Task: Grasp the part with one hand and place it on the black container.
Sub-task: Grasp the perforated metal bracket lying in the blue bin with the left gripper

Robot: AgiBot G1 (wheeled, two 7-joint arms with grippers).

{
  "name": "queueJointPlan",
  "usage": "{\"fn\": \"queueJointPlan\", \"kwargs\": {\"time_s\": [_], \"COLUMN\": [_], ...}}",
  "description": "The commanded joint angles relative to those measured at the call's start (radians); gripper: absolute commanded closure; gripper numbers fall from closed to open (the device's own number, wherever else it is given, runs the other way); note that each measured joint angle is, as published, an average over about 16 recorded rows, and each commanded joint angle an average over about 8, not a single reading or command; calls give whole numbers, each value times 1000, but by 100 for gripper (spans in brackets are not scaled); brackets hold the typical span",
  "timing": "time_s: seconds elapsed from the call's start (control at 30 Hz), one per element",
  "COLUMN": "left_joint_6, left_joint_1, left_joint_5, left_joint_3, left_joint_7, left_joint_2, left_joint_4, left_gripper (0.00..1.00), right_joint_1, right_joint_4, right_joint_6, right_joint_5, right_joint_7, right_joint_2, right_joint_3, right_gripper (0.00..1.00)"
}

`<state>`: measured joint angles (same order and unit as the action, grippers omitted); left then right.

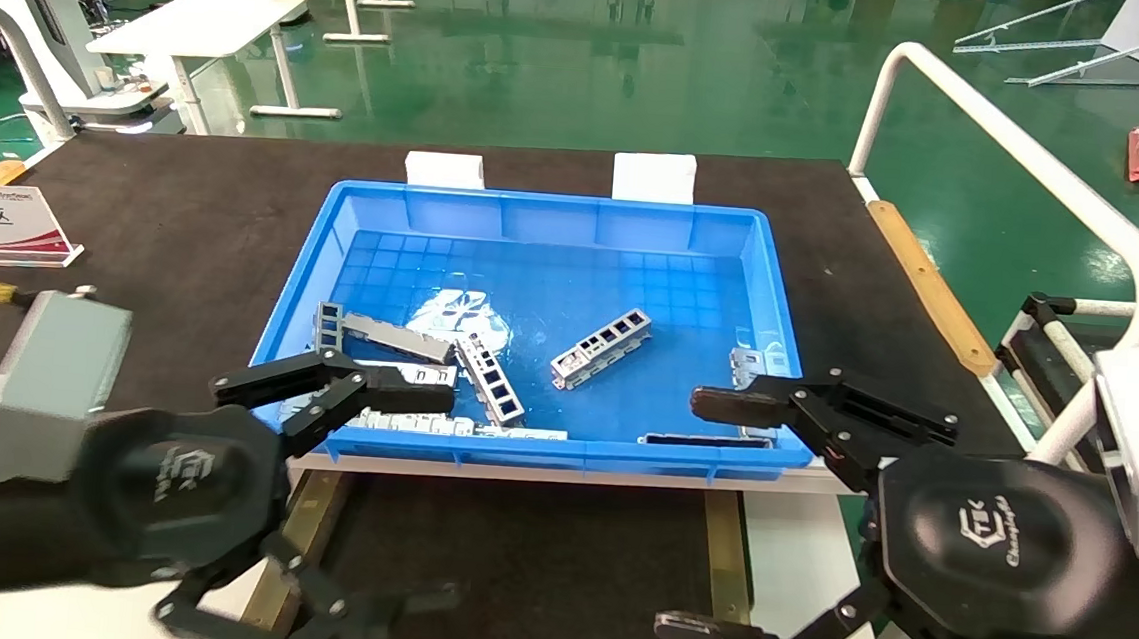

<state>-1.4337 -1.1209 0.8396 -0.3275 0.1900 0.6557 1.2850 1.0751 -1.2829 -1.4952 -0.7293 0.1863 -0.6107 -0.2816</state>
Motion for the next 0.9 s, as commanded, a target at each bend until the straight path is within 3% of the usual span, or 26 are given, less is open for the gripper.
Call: {"fn": "queueJointPlan", "kwargs": {"time_s": [0.03, 0.47, 0.9], "left_joint_6": [12, 118, 298], "left_joint_1": [-9, -98, -202], "left_joint_5": [22, 197, 367], "left_joint_3": [-9, -89, -166], "left_joint_7": [0, 8, 8], "left_joint_2": [10, 132, 333], "left_joint_4": [-4, -116, -320], "left_gripper": [0, 0, 0], "right_joint_1": [0, 0, 0], "right_joint_4": [0, 0, 0], "right_joint_6": [0, 0, 1], "right_joint_5": [0, 1, 1], "right_joint_7": [0, -1, -1], "right_joint_2": [0, 0, 1], "right_joint_3": [0, -1, -2], "right_gripper": [0, 0, 0]}}
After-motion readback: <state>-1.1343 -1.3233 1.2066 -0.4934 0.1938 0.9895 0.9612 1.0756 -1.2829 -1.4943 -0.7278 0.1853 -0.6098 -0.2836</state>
